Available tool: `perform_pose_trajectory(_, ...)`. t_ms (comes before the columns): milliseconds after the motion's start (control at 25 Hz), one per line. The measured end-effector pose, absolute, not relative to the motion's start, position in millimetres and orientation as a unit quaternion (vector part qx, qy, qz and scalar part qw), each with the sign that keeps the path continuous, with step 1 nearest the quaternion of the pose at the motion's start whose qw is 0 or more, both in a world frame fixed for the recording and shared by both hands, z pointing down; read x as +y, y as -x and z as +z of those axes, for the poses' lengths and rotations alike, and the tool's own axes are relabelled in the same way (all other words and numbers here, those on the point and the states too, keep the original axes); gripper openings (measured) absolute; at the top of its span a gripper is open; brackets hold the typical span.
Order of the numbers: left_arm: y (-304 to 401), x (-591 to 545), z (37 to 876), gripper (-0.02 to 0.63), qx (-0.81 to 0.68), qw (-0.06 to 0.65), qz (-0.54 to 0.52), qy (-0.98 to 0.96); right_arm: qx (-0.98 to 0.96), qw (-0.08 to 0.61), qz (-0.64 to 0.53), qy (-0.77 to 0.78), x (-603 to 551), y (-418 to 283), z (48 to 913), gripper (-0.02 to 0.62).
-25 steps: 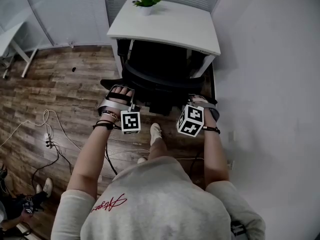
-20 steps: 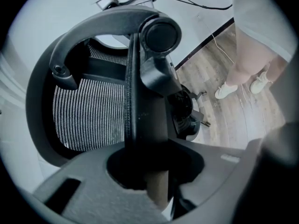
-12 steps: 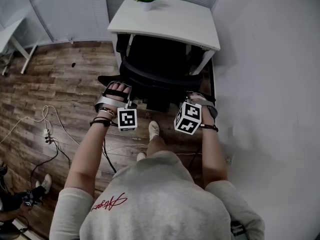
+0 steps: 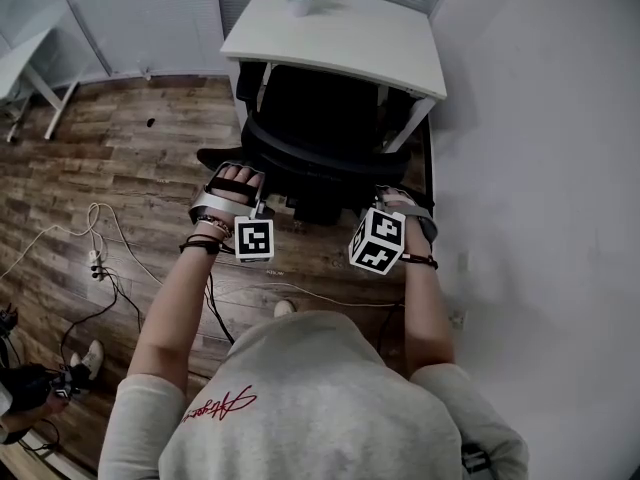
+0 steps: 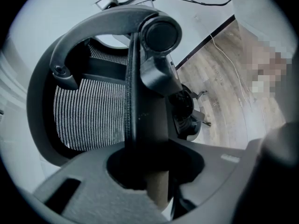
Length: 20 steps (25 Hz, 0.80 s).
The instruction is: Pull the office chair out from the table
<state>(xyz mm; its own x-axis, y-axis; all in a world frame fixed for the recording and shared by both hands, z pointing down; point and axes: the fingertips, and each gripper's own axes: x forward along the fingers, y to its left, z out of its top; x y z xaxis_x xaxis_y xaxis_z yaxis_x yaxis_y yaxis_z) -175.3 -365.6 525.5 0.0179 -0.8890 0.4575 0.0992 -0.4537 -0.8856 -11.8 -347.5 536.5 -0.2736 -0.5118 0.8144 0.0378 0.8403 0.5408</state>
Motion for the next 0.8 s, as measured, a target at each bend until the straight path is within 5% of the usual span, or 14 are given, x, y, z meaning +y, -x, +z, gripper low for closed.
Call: perform_pose_trajectory(800,166,-354,519,0.086,0.345,0.373,-0.604,0.614,-0.763,0.583,-0.241,-0.141,-342,8,527,0.101)
